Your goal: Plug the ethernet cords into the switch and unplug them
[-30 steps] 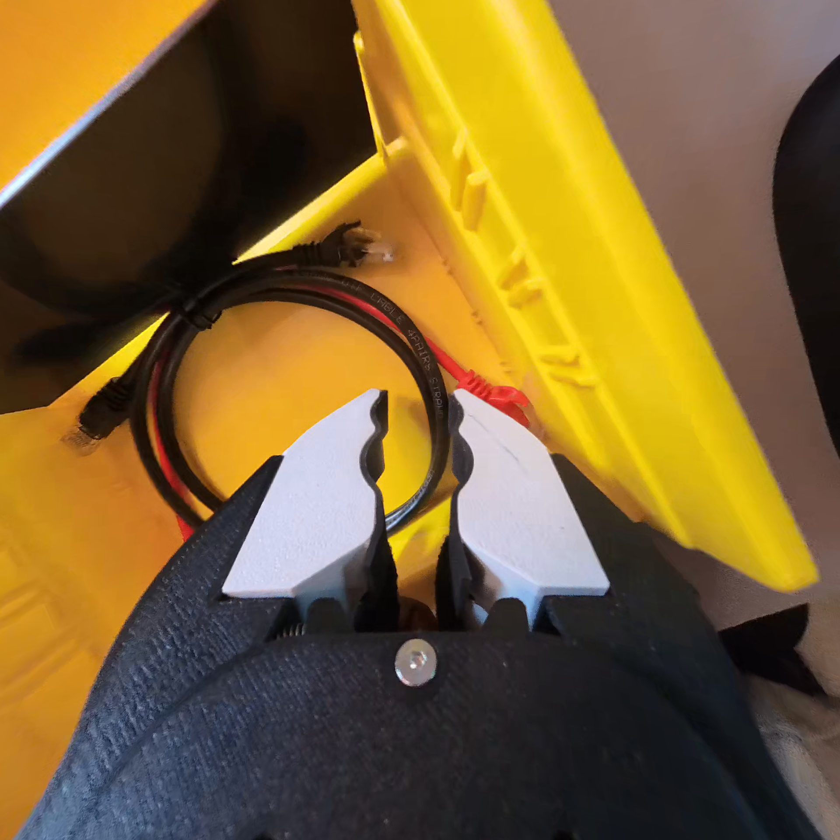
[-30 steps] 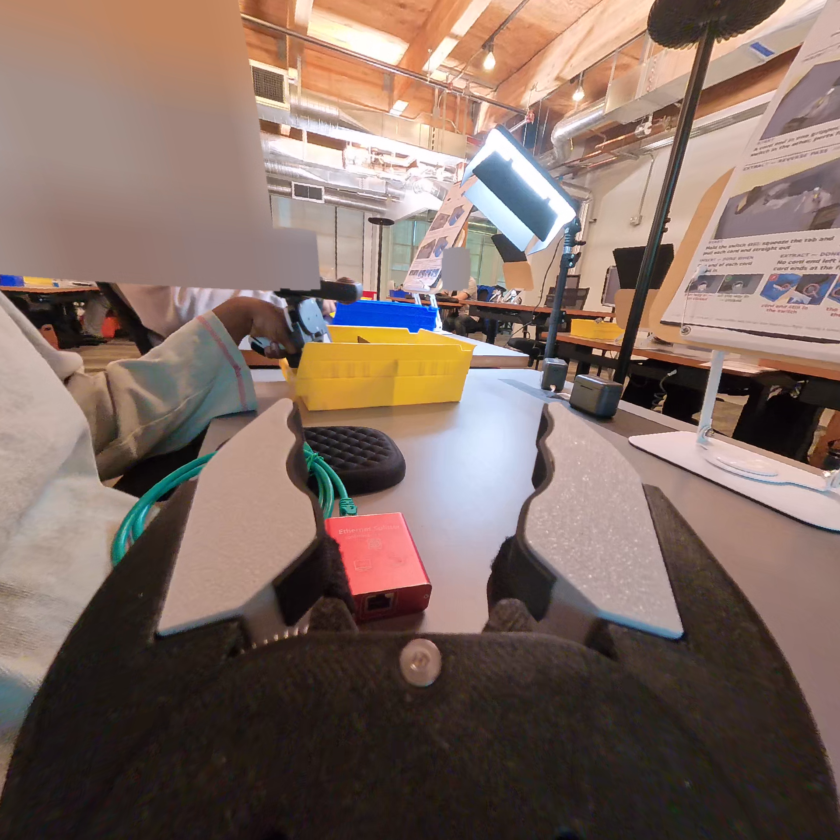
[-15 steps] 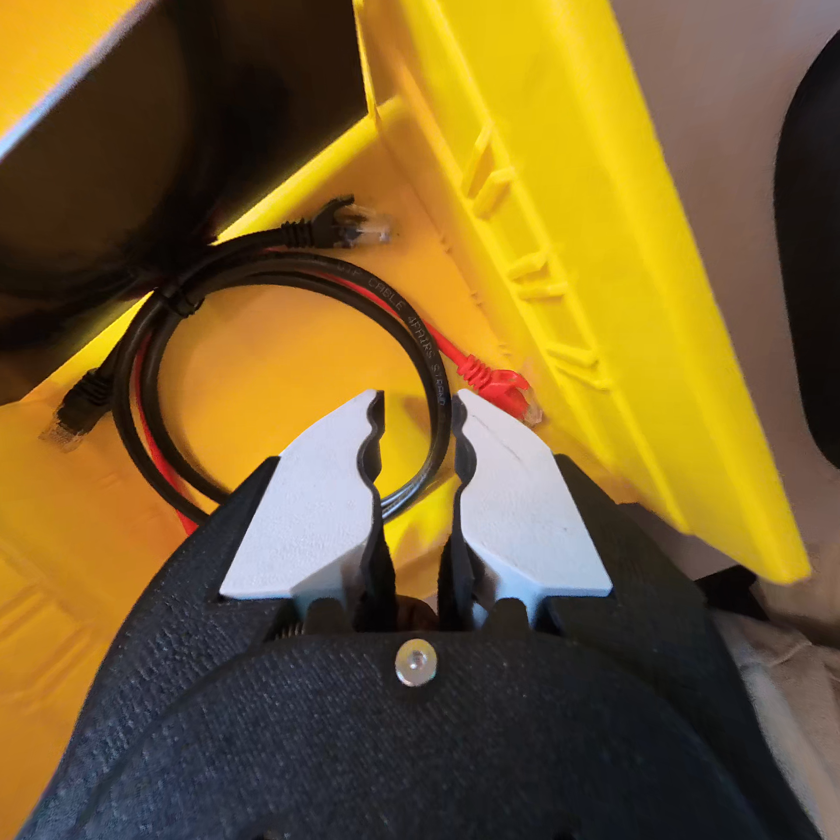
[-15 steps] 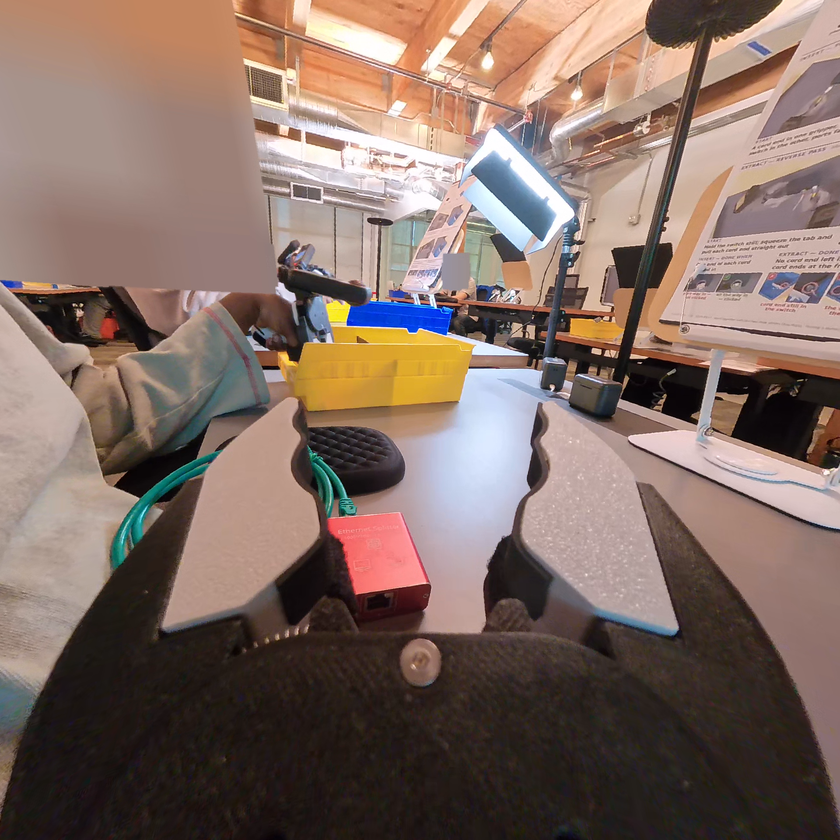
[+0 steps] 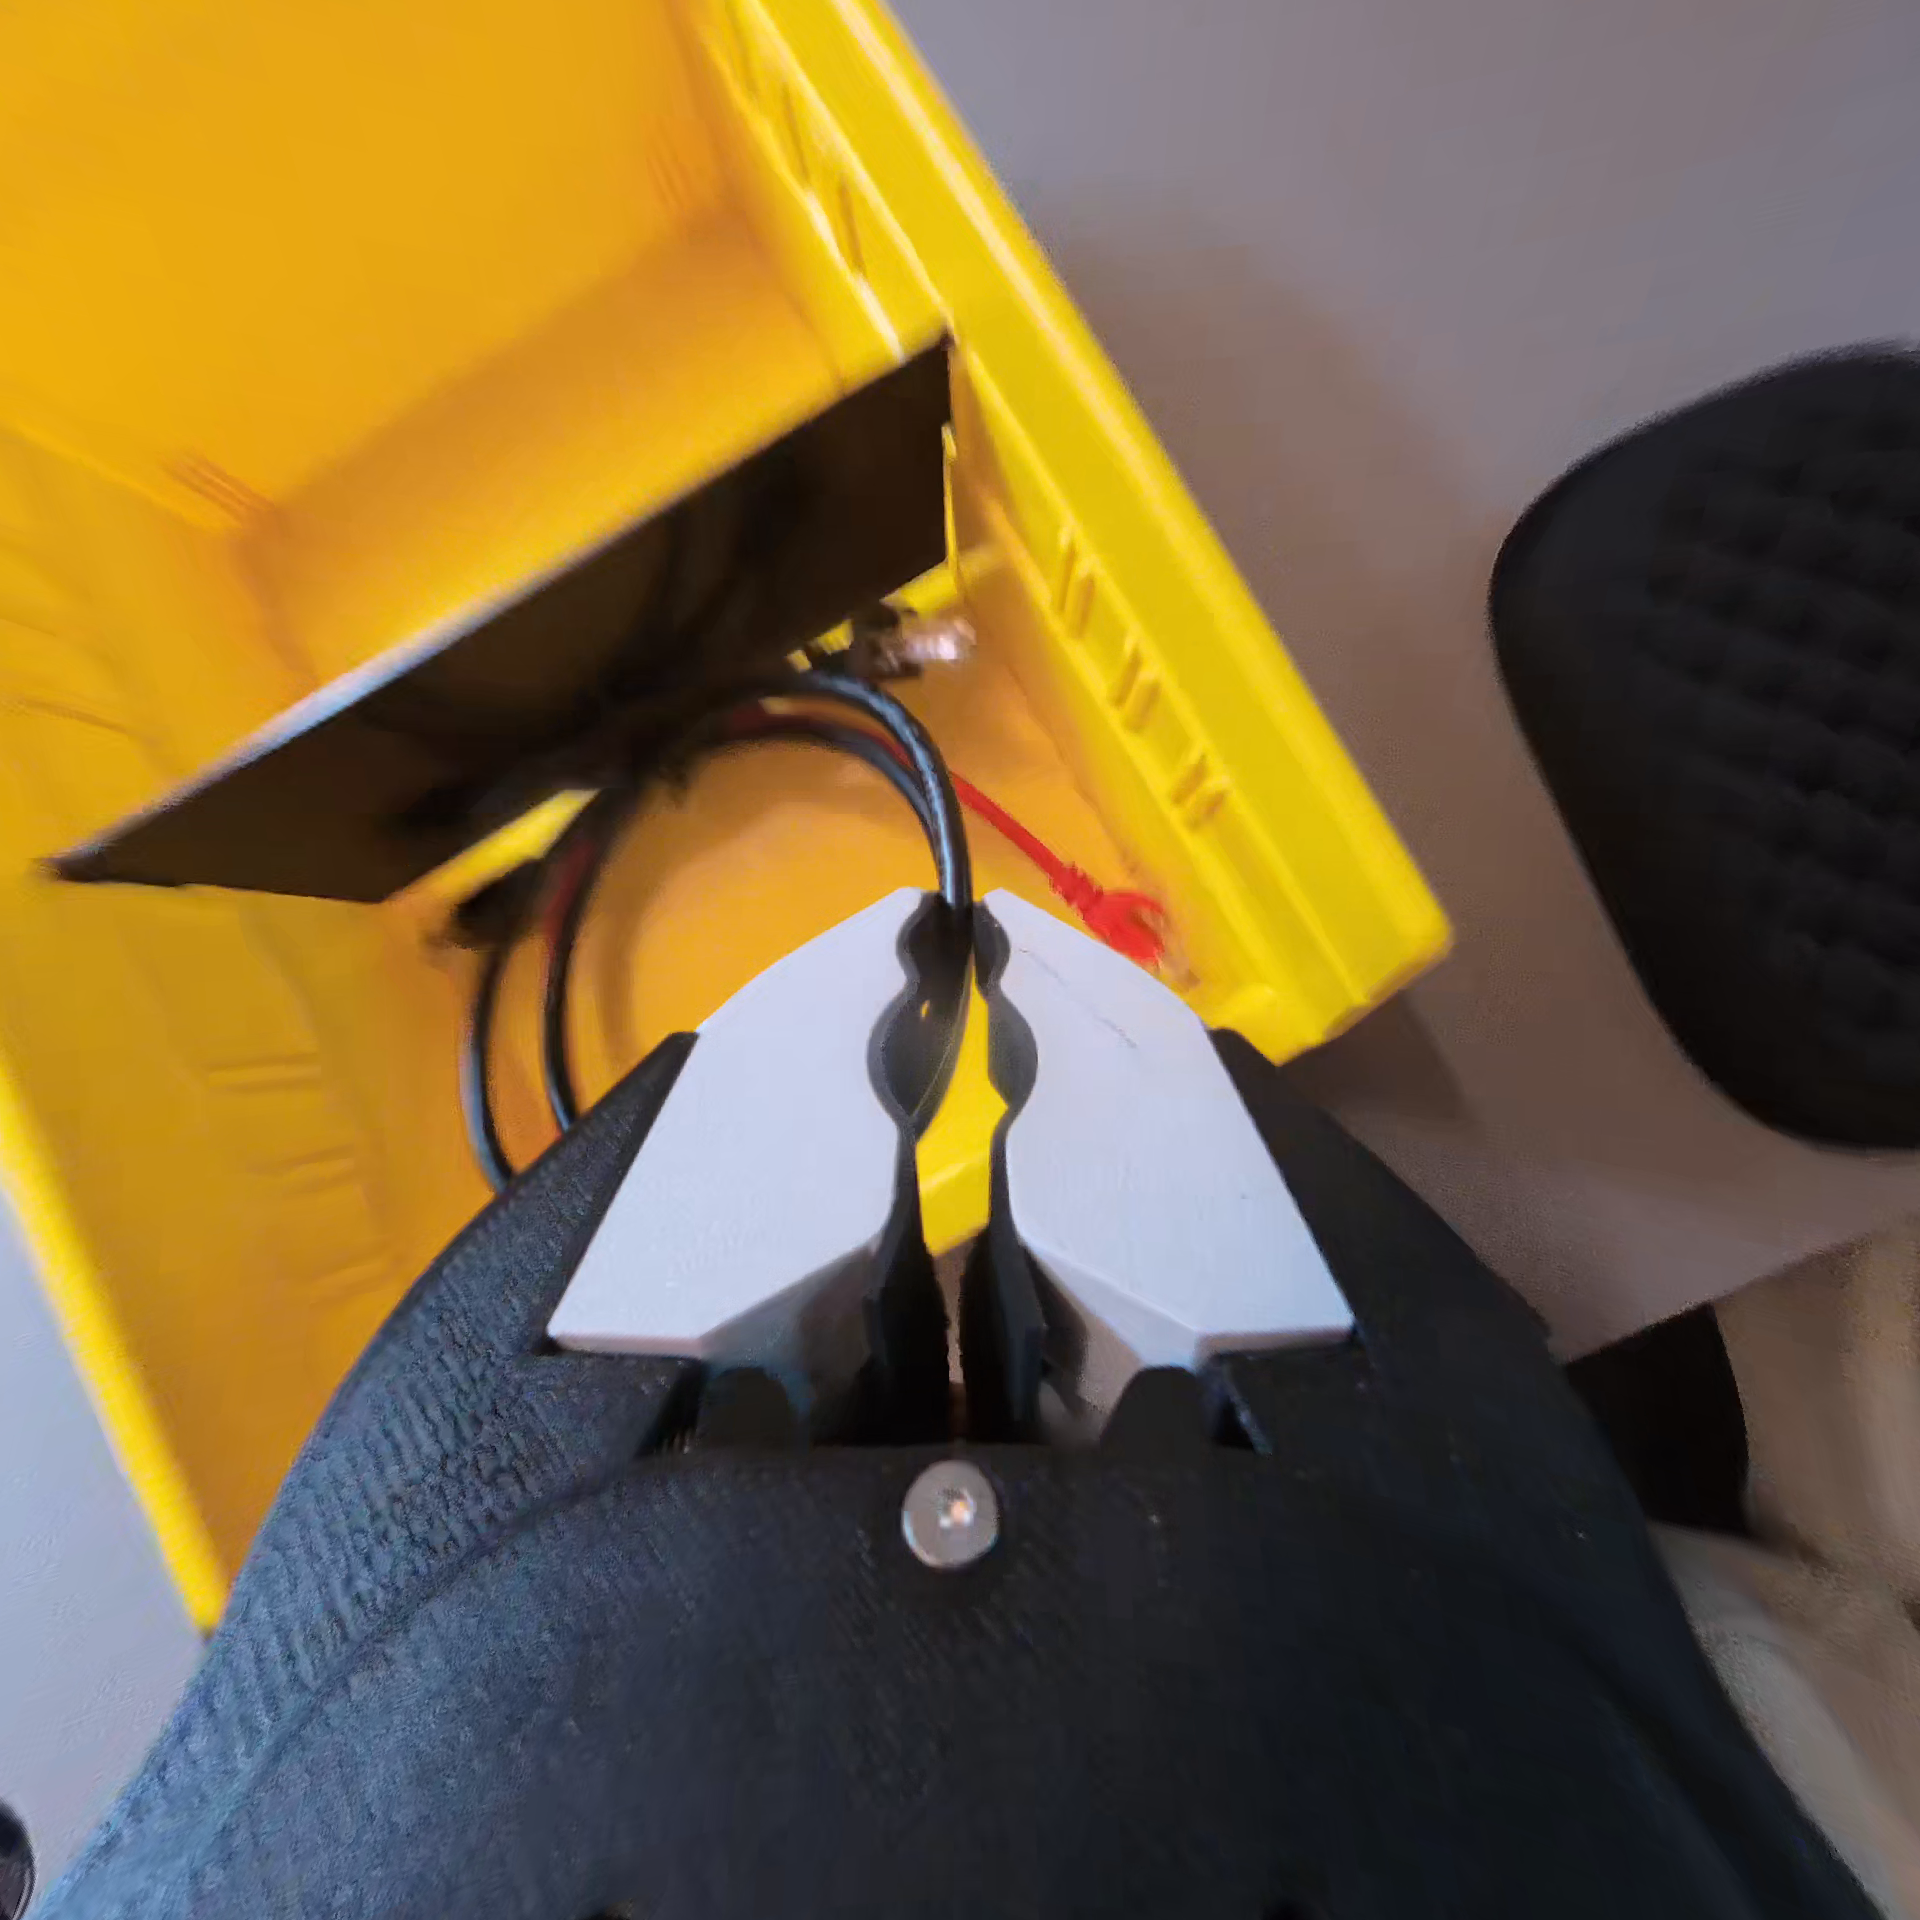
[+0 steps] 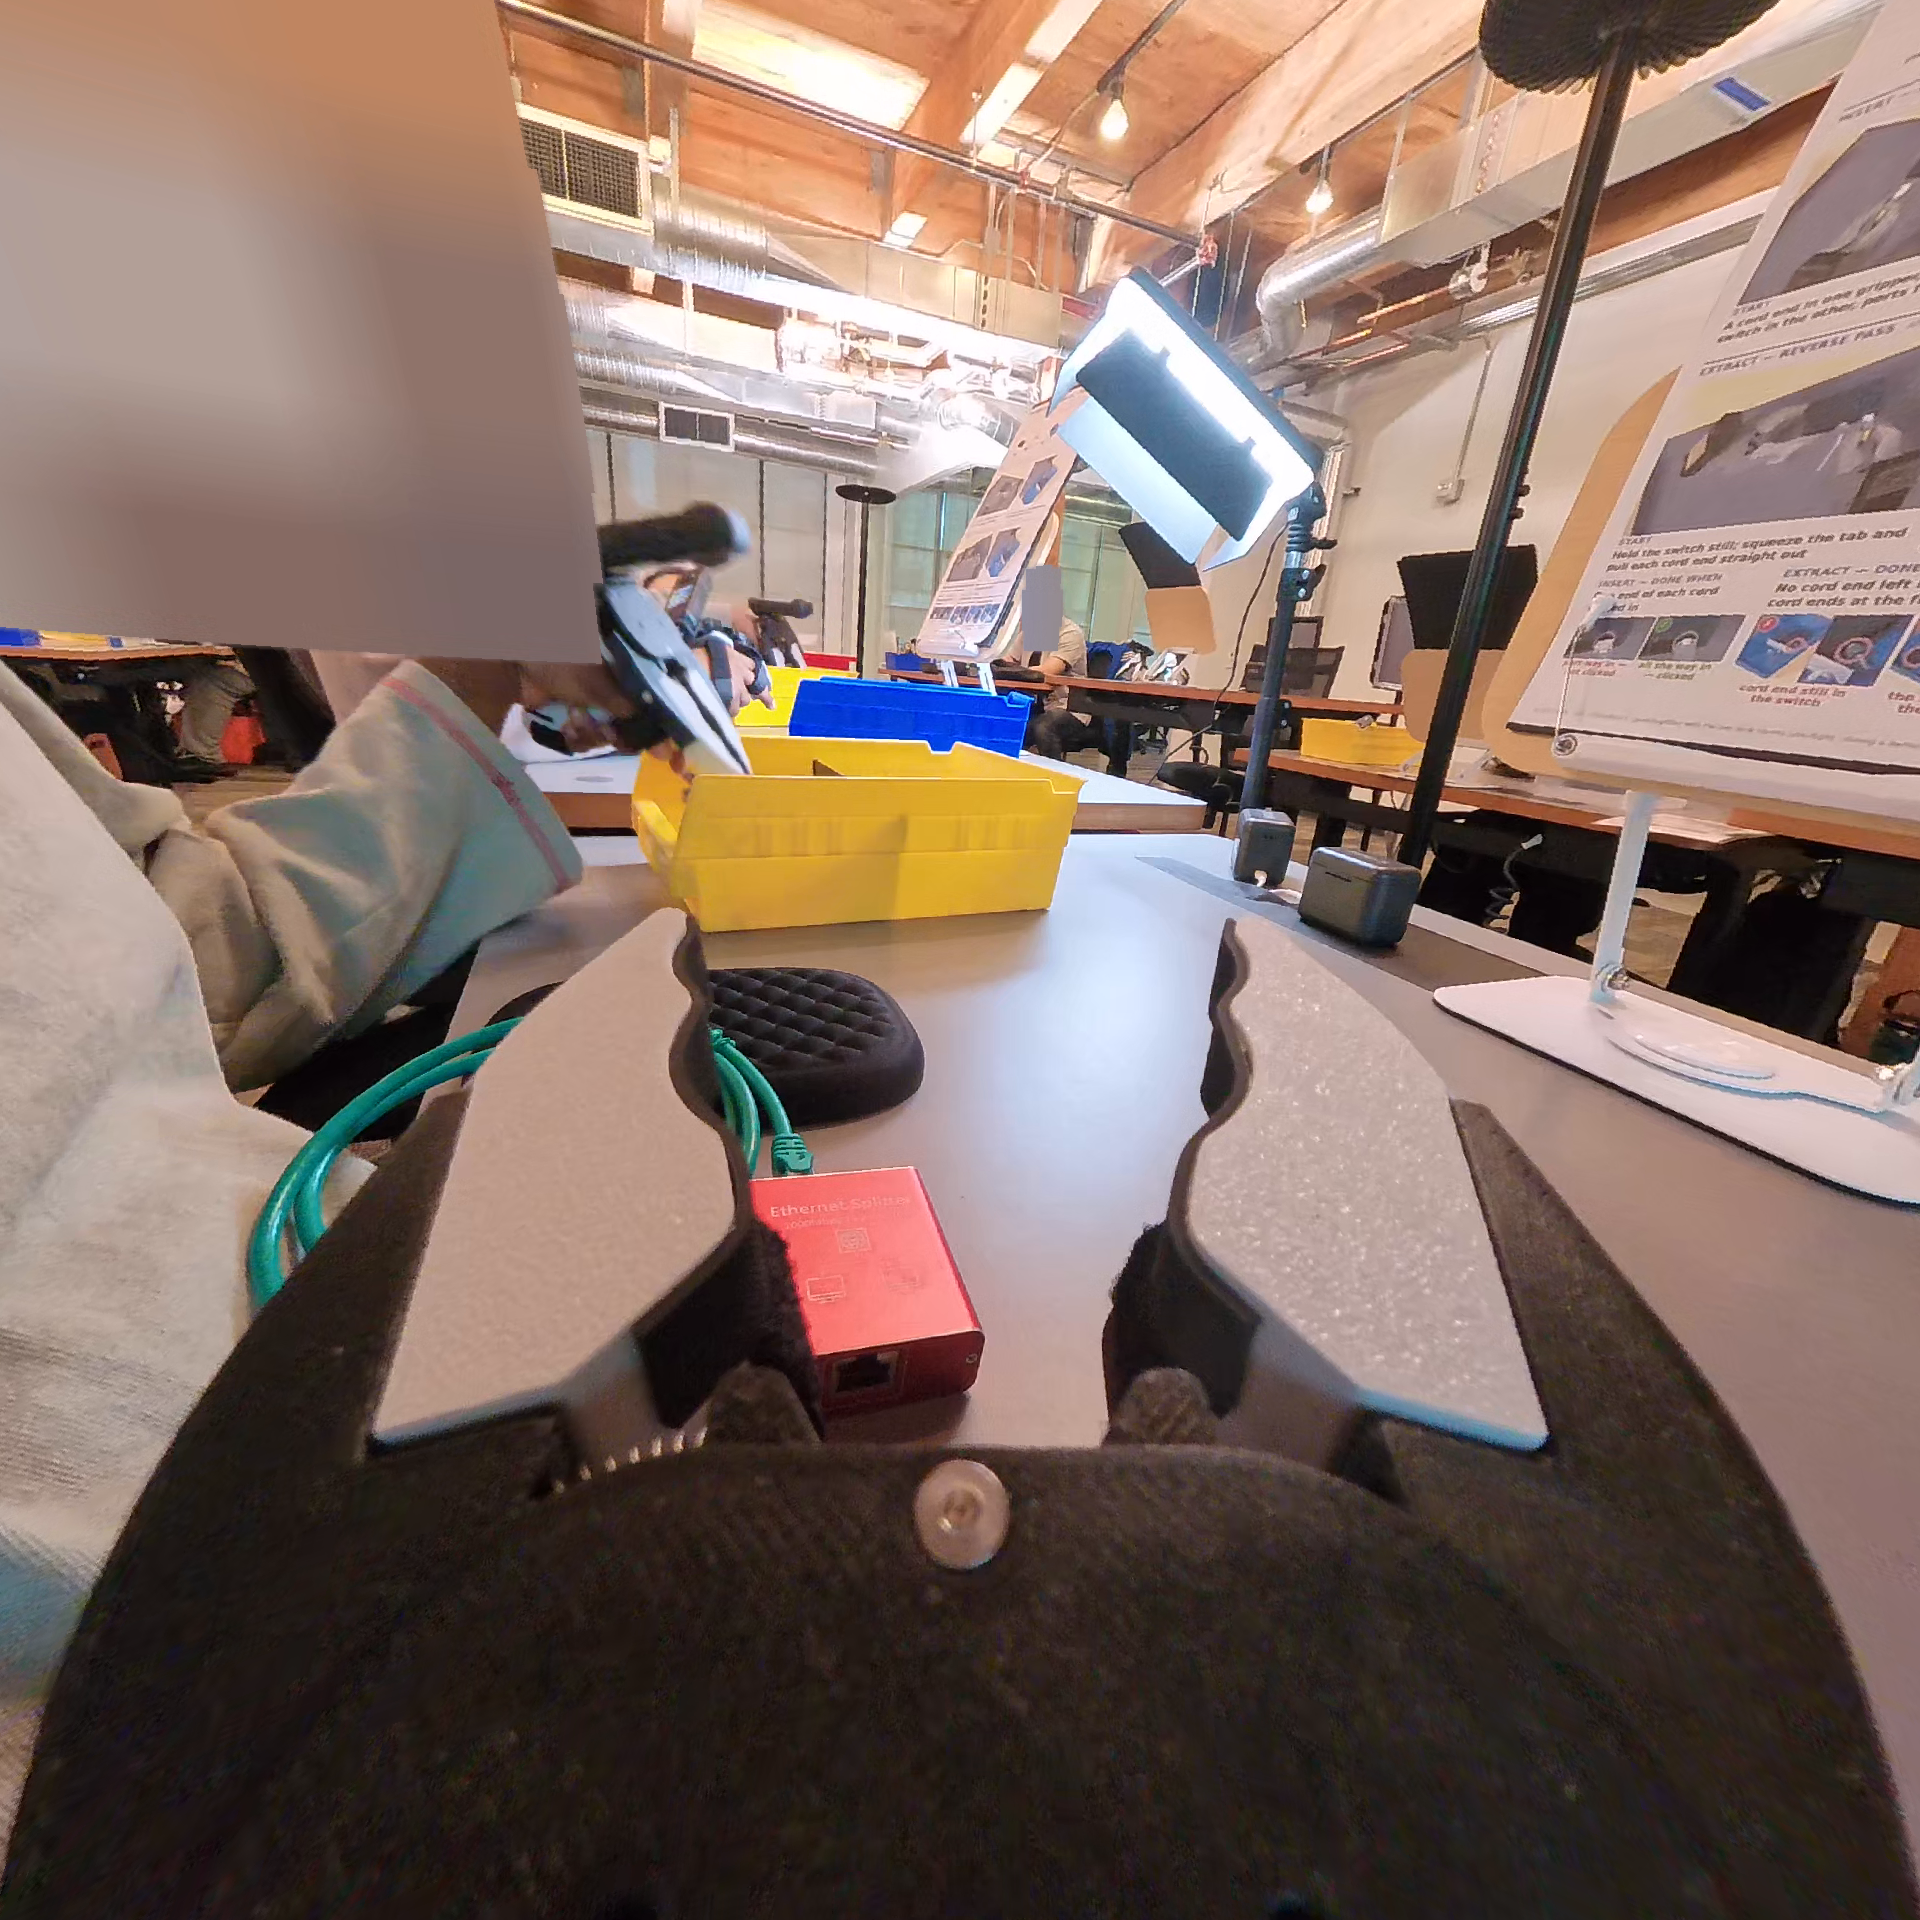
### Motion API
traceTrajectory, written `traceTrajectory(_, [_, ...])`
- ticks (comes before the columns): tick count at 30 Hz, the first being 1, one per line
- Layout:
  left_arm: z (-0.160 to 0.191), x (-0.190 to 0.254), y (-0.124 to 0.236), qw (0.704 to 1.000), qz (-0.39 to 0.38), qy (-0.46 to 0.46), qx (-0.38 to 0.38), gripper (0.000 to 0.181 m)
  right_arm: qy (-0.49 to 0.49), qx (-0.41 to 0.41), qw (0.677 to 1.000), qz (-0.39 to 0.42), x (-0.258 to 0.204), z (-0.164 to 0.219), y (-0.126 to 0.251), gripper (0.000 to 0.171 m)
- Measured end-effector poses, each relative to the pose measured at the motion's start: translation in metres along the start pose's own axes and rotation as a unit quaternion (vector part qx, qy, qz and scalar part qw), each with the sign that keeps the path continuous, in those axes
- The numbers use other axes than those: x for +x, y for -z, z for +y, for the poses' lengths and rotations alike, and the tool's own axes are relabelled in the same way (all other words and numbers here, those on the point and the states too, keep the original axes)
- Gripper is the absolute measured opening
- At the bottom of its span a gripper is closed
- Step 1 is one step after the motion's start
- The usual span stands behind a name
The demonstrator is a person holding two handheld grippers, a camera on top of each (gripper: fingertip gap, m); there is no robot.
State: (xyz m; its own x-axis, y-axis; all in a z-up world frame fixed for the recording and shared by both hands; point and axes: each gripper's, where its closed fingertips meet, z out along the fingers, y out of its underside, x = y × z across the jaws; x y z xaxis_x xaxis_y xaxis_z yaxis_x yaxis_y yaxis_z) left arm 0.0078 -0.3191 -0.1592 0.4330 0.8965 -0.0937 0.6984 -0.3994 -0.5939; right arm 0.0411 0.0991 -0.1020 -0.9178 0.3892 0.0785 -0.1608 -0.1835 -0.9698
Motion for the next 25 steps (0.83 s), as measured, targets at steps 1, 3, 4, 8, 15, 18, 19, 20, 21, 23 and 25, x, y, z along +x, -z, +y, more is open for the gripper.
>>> traceTrajectory(1, [-0.011,-0.003,0.013,0.999,-0.014,0.004,0.049,0.007,0.001,0.000,1.000,0.000,0.000,0.000,0.000,0.093])
traceTrajectory(3, [-0.031,-0.016,0.041,0.987,-0.064,0.012,0.147,0.007,0.001,-0.001,1.000,0.000,0.000,0.000,0.000,0.093])
traceTrajectory(4, [-0.040,-0.019,0.055,0.977,-0.086,0.005,0.196,0.007,0.001,-0.001,1.000,-0.001,0.000,0.000,0.000,0.092])
traceTrajectory(8, [-0.063,-0.007,0.098,0.933,-0.081,0.006,0.351,0.006,0.004,0.000,1.000,-0.001,-0.001,0.000,0.000,0.092])
traceTrajectory(15, [-0.090,0.045,0.158,0.827,0.017,-0.015,0.562,0.006,0.010,-0.010,1.000,-0.001,-0.002,0.002,-0.002,0.092])
traceTrajectory(18, [-0.100,0.077,0.175,0.784,0.099,-0.021,0.613,0.006,0.031,-0.019,0.999,0.000,-0.005,0.003,-0.005,0.090])
traceTrajectory(19, [-0.103,0.089,0.179,0.770,0.131,-0.025,0.624,0.006,0.046,-0.026,0.999,0.000,-0.007,0.004,-0.007,0.089])
traceTrajectory(20, [-0.105,0.100,0.182,0.757,0.164,-0.029,0.632,0.006,0.063,-0.036,0.997,0.000,-0.009,0.006,-0.010,0.088])
traceTrajectory(21, [-0.108,0.110,0.185,0.742,0.193,-0.028,0.642,0.006,0.085,-0.049,0.995,0.000,-0.011,0.008,-0.013,0.087])
traceTrajectory(23, [-0.112,0.131,0.190,0.707,0.262,-0.028,0.656,0.006,0.133,-0.075,0.988,-0.004,-0.018,0.013,-0.021,0.084])
traceTrajectory(25, [-0.117,0.147,0.193,0.668,0.333,-0.018,0.665,0.006,0.161,-0.089,0.983,-0.014,-0.028,0.014,-0.032,0.084])
